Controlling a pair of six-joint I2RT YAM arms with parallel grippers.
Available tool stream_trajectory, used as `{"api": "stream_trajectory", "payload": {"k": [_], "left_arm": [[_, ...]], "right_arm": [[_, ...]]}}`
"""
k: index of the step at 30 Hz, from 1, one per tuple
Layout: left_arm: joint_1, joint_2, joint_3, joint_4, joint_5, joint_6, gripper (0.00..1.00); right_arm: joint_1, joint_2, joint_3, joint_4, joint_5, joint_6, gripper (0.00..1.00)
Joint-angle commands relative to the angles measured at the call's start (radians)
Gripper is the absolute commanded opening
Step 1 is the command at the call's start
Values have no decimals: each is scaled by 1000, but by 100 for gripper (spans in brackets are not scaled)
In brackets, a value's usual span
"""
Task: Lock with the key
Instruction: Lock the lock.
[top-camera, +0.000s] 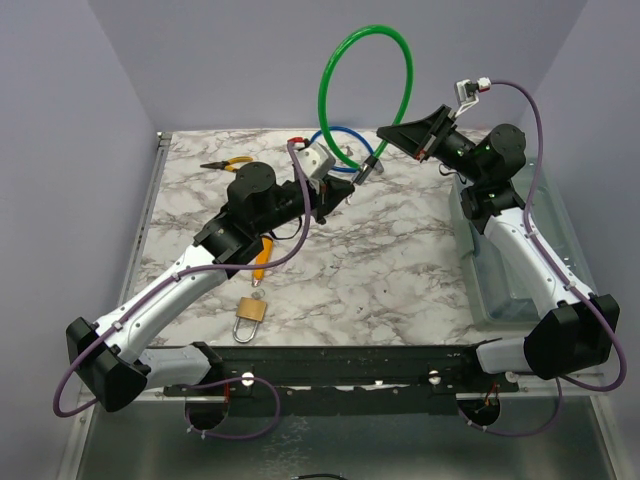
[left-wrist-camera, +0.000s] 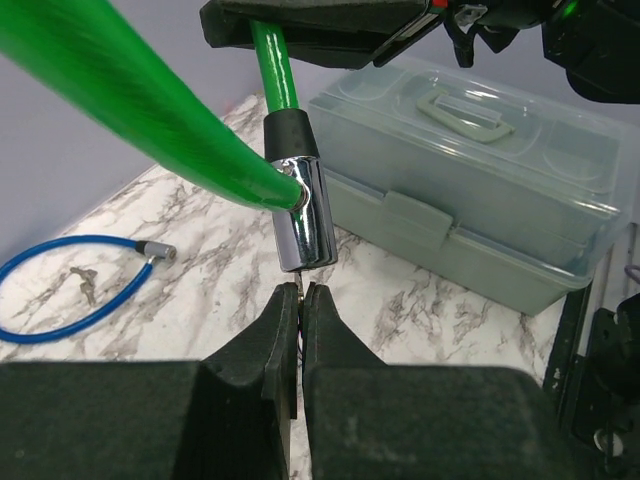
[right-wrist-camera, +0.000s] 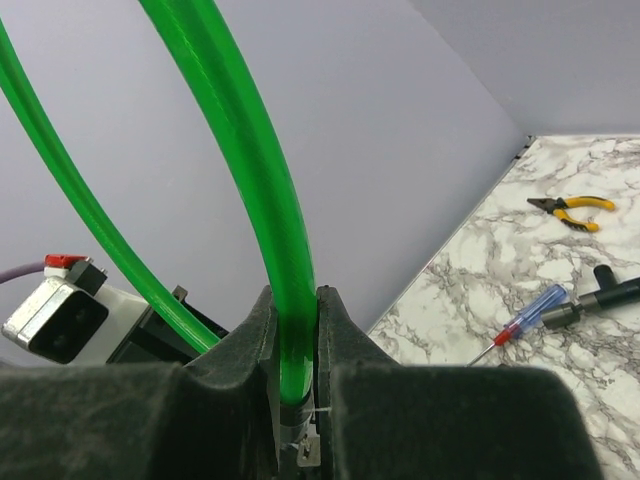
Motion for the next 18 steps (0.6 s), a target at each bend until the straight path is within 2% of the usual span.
{"api": "stream_trajectory", "payload": {"k": [1, 6, 13, 18], "left_arm": [[1, -2, 2, 17, 98, -129, 0], [2, -7, -12, 36, 180, -183, 0], [7, -18, -53, 34, 202, -191, 0], [9, -26, -78, 68, 276, -244, 0]], "right_arm": [[-12, -14, 25, 79, 9, 29, 0], [-21, -10, 32, 99, 11, 40, 0], [-60, -6, 55, 135, 15, 63, 0], [-67, -10, 56, 150, 5, 69, 0]]}}
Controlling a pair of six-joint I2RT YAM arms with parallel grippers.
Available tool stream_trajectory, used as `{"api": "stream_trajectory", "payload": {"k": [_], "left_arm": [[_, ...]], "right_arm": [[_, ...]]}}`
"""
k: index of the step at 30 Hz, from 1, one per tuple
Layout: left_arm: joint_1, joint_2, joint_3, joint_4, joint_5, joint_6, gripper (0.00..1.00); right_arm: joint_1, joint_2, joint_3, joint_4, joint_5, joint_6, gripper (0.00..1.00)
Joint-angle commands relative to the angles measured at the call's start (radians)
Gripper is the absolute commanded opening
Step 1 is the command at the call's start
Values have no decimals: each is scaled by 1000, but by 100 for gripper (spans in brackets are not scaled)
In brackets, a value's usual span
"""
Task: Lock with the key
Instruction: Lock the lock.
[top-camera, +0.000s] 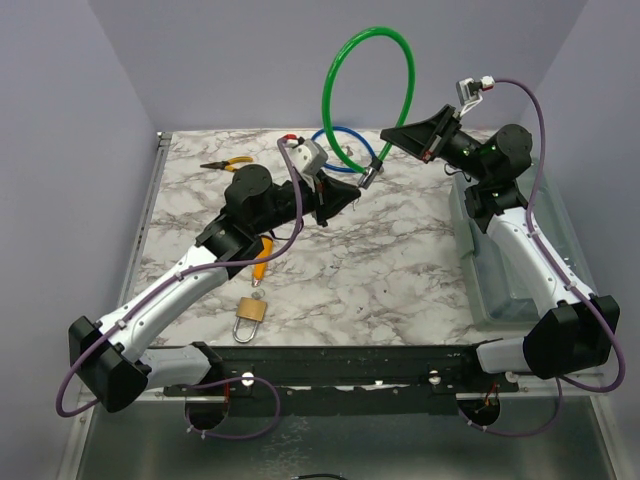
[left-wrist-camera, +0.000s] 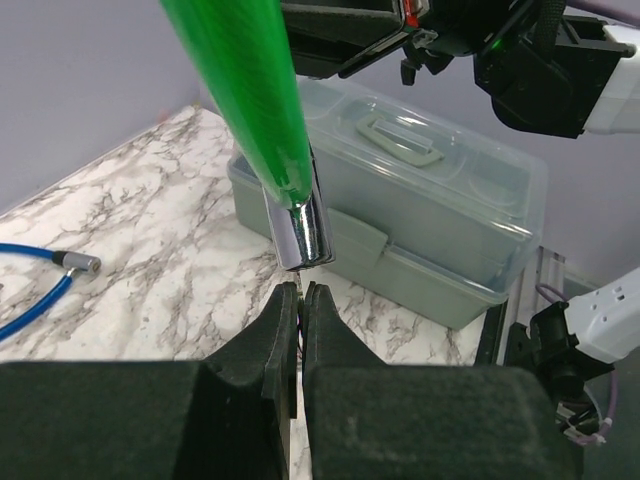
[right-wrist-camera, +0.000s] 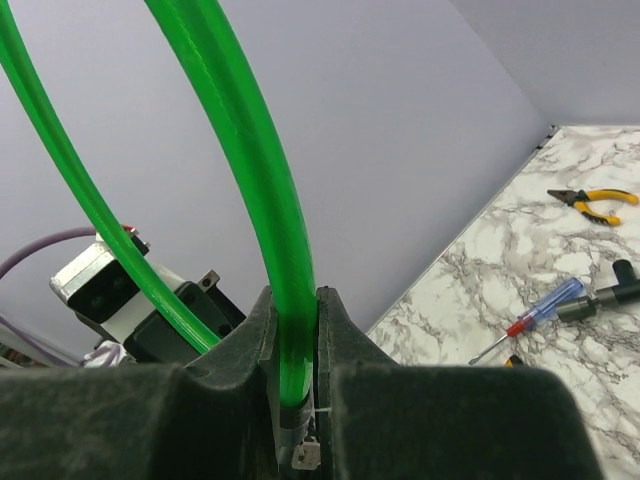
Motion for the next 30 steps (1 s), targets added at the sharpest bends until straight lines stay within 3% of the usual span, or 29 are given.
{"api": "stream_trajectory", "payload": {"k": [1, 6, 12, 18, 25, 30], "left_arm": [[-8, -24, -40, -15, 194, -80, 0], [-8, -15, -47, -3, 220, -154, 0], [-8, -35, -89, -57, 66, -148, 0], [-28, -53, -133, -84, 57, -151, 0], [-39, -50, -143, -79, 153, -198, 0], [-40, -29, -124, 38, 245, -333, 0]], "right_arm": [[-36, -10, 55, 113, 76, 28, 0], [-38, -10, 59, 116, 79, 31, 0], [-57, -1, 85, 118, 93, 40, 0], [-74, 15, 115, 123, 101, 42, 0], [-80, 18, 122, 126, 97, 40, 0], [-80, 13, 103, 124, 86, 53, 0]]}}
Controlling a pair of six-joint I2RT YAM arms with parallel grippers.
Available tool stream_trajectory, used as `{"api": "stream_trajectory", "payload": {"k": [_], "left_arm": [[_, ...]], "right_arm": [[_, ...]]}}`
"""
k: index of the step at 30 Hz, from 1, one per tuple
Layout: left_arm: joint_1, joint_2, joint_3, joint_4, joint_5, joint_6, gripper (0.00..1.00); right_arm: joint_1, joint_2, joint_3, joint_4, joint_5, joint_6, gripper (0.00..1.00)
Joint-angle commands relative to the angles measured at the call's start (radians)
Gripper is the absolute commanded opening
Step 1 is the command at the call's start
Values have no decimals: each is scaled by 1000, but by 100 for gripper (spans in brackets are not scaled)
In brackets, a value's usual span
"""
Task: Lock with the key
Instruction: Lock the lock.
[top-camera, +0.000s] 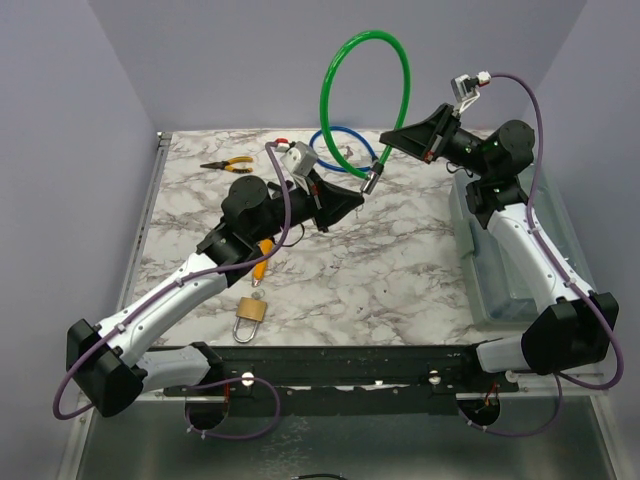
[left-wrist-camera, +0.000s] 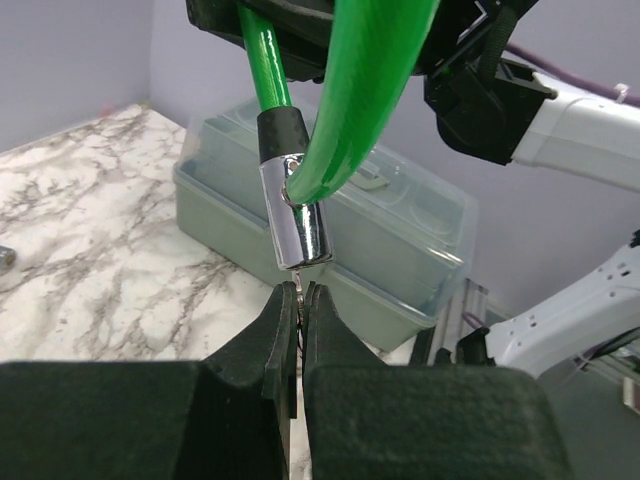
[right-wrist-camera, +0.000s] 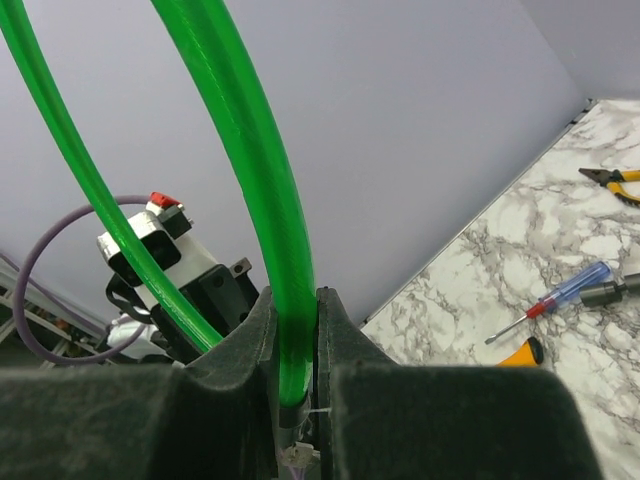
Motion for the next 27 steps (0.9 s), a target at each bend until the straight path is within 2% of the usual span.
{"api": "stream_trajectory", "payload": {"k": [1, 7, 14, 20, 27], "left_arm": [[-24, 14, -21, -75, 246, -170, 0], [-22, 65, 3, -8, 237, -309, 0], [1, 96, 3, 43, 280, -360, 0], [0, 63, -53, 51, 322, -289, 0], [-25, 17, -137, -63, 288, -165, 0]], "right_arm": [[-66, -10, 63, 115, 192, 32, 0], [-66, -14, 51, 124, 186, 49, 0], [-66, -20, 50, 133, 183, 56, 0], [-70, -12, 62, 150, 199, 55, 0], [-75, 5, 91, 124, 229, 38, 0]]}}
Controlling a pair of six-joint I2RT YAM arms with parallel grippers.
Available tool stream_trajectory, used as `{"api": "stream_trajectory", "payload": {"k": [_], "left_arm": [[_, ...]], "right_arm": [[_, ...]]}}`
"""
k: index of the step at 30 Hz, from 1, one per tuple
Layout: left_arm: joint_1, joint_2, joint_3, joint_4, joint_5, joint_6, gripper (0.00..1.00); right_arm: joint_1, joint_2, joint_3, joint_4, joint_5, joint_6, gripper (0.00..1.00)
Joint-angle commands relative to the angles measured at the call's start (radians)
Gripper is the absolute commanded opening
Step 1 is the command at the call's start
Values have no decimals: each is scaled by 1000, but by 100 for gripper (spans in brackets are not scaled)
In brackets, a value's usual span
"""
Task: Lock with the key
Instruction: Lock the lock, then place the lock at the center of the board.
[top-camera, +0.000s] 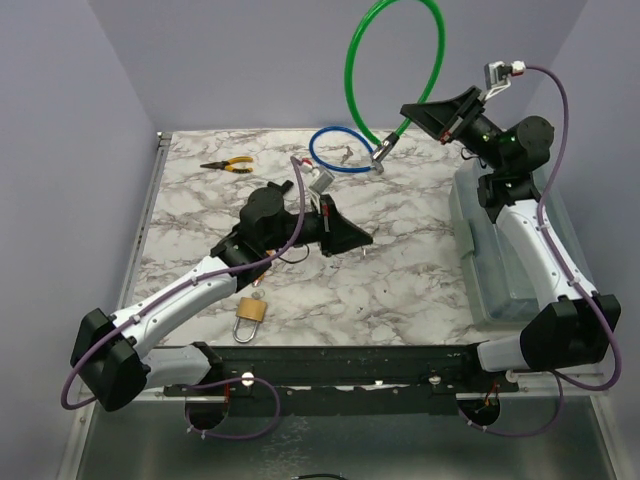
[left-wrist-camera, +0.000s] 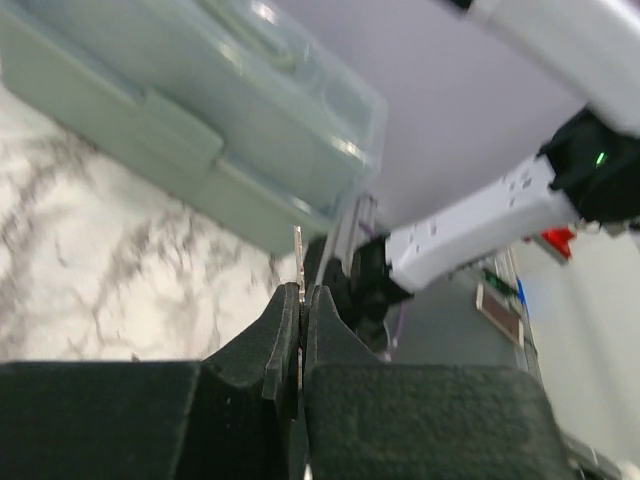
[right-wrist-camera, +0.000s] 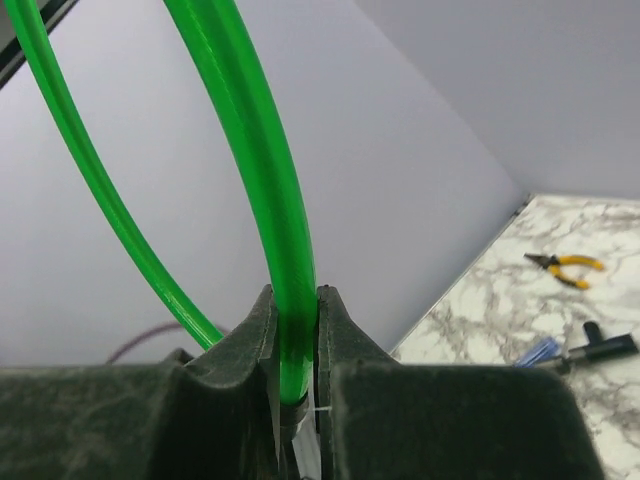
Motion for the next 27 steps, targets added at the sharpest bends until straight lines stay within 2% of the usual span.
{"api": "stream_trajectory", "payload": {"k": [1, 9, 15, 21, 23, 27], "left_arm": [[-30, -26, -58, -130, 98, 84, 0], [-11, -94, -81, -203, 89, 113, 0], [212, -119, -61, -171, 106, 62, 0], [355, -181, -64, -230, 128, 59, 0], [390, -195, -71, -230, 121, 55, 0], [488, -197, -83, -200, 101, 3, 0]], "right_arm": [[-16, 0, 64, 74, 127, -8, 0], [-16, 11, 32, -4, 115, -153, 0], [-14, 65, 12, -187, 1, -319, 0], [-5, 193, 102, -488, -41, -595, 0], [5, 269, 191, -668, -54, -709, 0], [22, 420, 345, -867, -52, -892, 0]]}}
